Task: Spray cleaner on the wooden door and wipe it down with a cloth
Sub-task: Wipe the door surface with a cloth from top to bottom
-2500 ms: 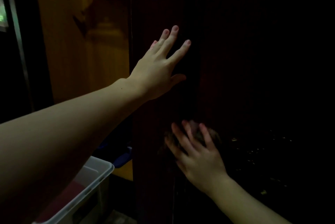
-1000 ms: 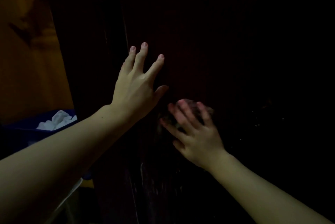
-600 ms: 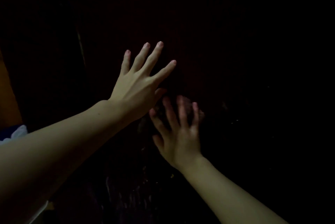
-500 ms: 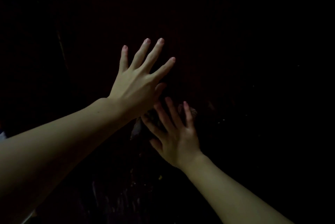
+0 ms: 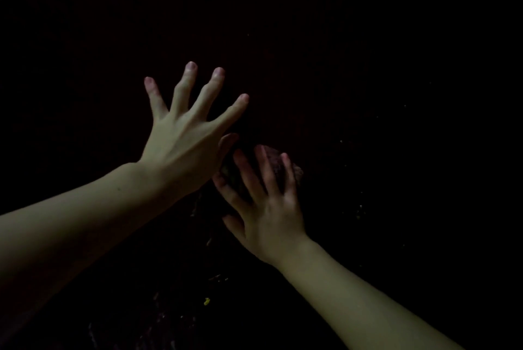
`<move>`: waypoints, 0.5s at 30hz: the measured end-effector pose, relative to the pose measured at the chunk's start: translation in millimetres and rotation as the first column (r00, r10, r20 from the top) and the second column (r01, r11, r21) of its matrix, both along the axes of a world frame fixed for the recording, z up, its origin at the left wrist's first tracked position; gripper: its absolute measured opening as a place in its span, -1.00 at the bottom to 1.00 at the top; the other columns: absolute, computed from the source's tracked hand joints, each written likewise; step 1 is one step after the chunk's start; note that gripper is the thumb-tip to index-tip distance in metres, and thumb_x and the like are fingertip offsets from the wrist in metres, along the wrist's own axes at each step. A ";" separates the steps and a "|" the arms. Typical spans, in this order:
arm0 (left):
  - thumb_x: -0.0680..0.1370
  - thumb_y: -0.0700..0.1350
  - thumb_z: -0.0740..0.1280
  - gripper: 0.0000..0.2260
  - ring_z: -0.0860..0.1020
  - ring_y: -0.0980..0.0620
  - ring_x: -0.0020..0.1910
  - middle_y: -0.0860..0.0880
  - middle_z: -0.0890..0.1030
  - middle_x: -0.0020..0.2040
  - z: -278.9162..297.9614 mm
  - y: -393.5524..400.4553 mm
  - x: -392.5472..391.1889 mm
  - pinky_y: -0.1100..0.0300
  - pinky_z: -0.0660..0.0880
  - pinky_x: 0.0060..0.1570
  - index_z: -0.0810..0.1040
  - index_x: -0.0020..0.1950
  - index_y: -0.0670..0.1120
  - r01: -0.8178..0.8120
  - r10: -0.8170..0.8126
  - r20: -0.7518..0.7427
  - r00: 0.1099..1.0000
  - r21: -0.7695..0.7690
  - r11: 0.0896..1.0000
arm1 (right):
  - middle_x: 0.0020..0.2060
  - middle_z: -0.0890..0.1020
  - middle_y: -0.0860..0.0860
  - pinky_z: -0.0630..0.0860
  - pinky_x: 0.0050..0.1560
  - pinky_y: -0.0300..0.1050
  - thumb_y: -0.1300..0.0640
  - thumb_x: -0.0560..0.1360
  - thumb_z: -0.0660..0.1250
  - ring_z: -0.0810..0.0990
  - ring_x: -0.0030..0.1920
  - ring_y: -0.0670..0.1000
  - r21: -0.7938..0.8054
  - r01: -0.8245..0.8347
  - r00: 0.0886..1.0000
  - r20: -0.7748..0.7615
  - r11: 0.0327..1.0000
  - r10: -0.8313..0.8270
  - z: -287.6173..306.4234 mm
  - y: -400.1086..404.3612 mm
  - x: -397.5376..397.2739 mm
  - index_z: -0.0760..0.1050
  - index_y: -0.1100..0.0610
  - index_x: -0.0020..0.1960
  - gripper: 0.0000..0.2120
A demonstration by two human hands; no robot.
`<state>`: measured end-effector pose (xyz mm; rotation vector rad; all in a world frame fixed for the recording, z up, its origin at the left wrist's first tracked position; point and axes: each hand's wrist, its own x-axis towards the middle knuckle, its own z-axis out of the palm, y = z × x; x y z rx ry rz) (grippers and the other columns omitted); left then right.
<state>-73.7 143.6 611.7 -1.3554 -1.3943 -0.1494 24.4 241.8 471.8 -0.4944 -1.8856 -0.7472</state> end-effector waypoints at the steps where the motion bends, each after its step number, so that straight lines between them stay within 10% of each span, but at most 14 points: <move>1: 0.51 0.13 0.20 -0.45 0.05 -0.40 0.48 -0.26 0.17 0.51 1.8 0.2 0.6 -0.59 -0.01 0.19 0.28 0.50 0.04 0.008 -0.008 -0.008 1.000 0.001 1.000 | 0.55 0.01 0.12 -0.09 0.44 0.39 -0.28 0.48 0.17 -0.03 0.53 0.26 0.017 -0.002 1.000 0.012 1.000 0.002 1.4 5.7 5.4 0.08 -0.15 0.53 -0.32; 10: 0.52 0.14 0.18 -0.42 -0.05 -0.36 0.51 -0.18 0.03 0.57 24.0 41.4 32.9 -0.56 -0.12 0.21 0.17 0.54 0.12 0.050 -0.063 -0.185 0.981 -0.075 0.996 | 0.53 0.06 0.27 0.06 0.40 0.46 -0.22 0.48 0.15 -0.01 0.53 0.33 -0.322 0.137 0.933 -0.276 0.937 -0.231 -15.9 77.8 97.0 0.05 0.03 0.54 -0.28; 15: 0.50 0.14 0.20 -0.42 0.02 -0.37 0.50 -0.20 0.13 0.55 29.7 52.3 44.6 -0.57 -0.06 0.20 0.24 0.52 0.10 0.040 -0.050 -0.202 0.978 -0.056 0.998 | 0.54 0.01 0.24 -0.03 0.44 0.40 -0.25 0.50 0.10 -0.05 0.53 0.31 -0.196 0.106 0.967 -0.207 0.975 -0.147 21.3 59.3 67.9 0.01 0.00 0.57 -0.27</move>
